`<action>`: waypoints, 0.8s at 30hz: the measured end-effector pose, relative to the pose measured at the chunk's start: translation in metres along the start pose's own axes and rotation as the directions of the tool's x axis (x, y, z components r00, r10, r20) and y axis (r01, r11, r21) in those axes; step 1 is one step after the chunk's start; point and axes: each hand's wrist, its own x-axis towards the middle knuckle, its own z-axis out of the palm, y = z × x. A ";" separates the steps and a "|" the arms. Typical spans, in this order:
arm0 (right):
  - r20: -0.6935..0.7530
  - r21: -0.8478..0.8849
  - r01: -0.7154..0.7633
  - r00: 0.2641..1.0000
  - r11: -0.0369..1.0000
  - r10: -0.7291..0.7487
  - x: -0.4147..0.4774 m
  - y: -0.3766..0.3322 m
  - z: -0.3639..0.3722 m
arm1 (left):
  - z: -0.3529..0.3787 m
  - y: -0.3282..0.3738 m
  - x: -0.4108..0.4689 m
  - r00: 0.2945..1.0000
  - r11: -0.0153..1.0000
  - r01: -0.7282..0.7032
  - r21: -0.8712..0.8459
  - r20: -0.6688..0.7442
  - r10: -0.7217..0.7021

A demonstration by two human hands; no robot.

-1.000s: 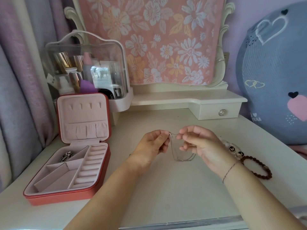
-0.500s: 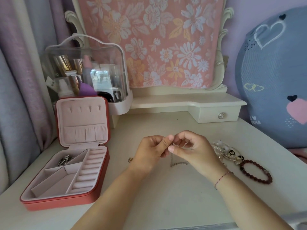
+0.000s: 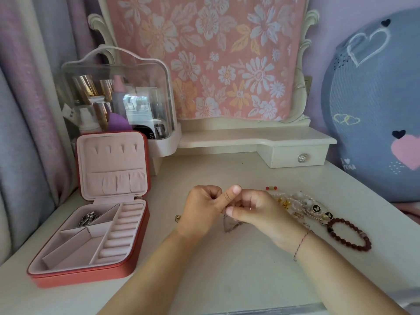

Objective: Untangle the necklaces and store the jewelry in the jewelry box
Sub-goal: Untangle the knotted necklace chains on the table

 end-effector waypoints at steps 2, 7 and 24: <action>0.004 0.082 -0.015 1.000 0.997 0.015 0.000 -0.001 -0.001 | -0.001 0.001 0.000 1.000 1.000 0.005 -0.029 0.029 -0.004; -0.078 0.279 -0.038 0.995 0.960 0.062 0.001 -0.004 -0.006 | -0.004 0.009 0.002 0.986 0.979 0.152 -0.137 -0.048 -0.160; -0.094 0.025 -0.113 0.989 0.993 0.115 -0.001 -0.004 -0.008 | -0.006 0.006 0.001 0.939 0.917 0.341 -0.207 0.040 -0.341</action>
